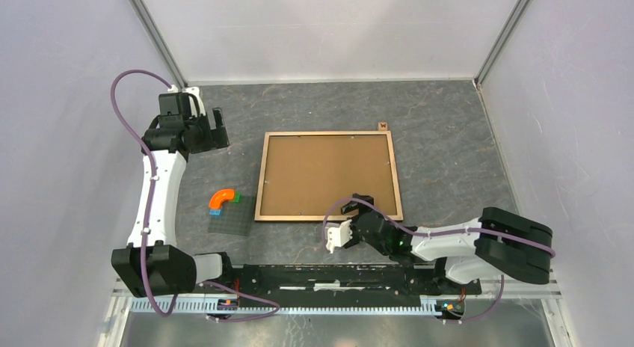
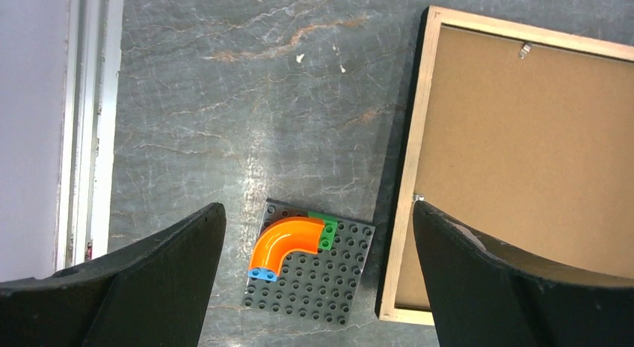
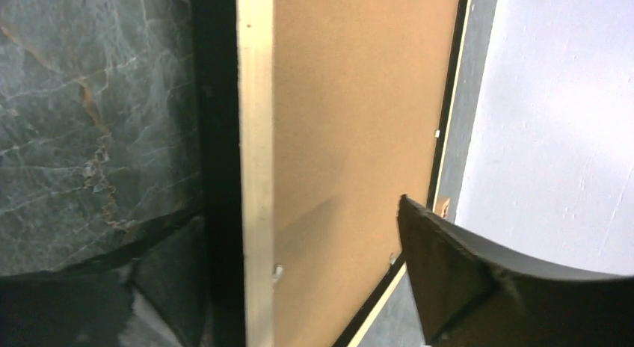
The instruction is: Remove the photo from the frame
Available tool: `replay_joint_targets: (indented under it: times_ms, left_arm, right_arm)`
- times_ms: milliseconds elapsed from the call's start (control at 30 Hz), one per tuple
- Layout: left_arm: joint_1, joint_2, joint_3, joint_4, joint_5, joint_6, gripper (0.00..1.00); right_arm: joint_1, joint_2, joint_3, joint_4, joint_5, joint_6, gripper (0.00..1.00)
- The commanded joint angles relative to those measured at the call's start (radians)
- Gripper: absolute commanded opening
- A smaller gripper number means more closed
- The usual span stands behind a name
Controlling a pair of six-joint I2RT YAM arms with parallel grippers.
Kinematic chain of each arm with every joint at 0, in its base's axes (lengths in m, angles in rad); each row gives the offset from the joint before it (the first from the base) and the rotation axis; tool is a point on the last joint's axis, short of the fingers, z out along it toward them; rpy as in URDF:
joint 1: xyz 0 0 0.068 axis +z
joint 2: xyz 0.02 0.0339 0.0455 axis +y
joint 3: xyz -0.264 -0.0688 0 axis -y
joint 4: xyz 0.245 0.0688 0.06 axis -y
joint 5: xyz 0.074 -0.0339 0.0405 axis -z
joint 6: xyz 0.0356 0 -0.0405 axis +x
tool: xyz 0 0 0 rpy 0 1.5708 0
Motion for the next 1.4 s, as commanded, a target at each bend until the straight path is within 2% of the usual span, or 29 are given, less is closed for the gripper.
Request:
replay_joint_targets:
  times_ms: [0, 200, 300, 467, 600, 667, 767, 833, 1033, 1367]
  left_arm:
    - [0.004, -0.014, -0.004, 0.028, 0.058, 0.057, 1.0]
    - [0.004, -0.002, -0.001, 0.021, 0.143, 0.126, 1.0]
    - [0.004, 0.017, 0.013, -0.007, 0.206, 0.187, 1.0]
    - [-0.018, 0.033, 0.002, -0.11, 0.372, 0.38, 1.0]
    - [-0.065, 0.006, -0.072, -0.148, 0.393, 0.48, 1.0]
    - [-0.084, -0.004, -0.103, -0.148, 0.381, 0.498, 1.0]
    - [-0.171, -0.002, -0.12, -0.149, 0.351, 0.515, 1.0]
    - [-0.203, 0.01, -0.116, -0.144, 0.335, 0.514, 1.0]
    - [-0.229, 0.061, -0.069, -0.136, 0.327, 0.499, 1.0]
    - [-0.259, 0.078, -0.085, -0.106, 0.324, 0.435, 1.0]
  right_arm:
    - [-0.002, -0.062, 0.092, -0.258, -0.113, 0.071, 0.98]
    - [-0.07, -0.145, 0.275, -0.618, -0.406, 0.113, 0.98]
    - [-0.177, -0.142, 0.38, -0.785, -0.54, 0.112, 0.98]
    - [-0.399, -0.179, 0.509, -1.074, -0.71, 0.054, 0.98]
    - [-0.579, -0.264, 0.499, -1.317, -0.756, -0.104, 0.98]
    - [-0.696, -0.304, 0.443, -1.372, -0.725, -0.242, 0.98]
    - [-0.899, -0.305, 0.405, -1.478, -0.73, -0.441, 0.94]
    - [-0.957, -0.29, 0.4, -1.54, -0.734, -0.52, 0.92]
    - [-0.964, -0.286, 0.352, -1.57, -0.779, -0.578, 0.84]
    - [-0.897, -0.2, 0.257, -1.405, -0.775, -0.528, 0.67]
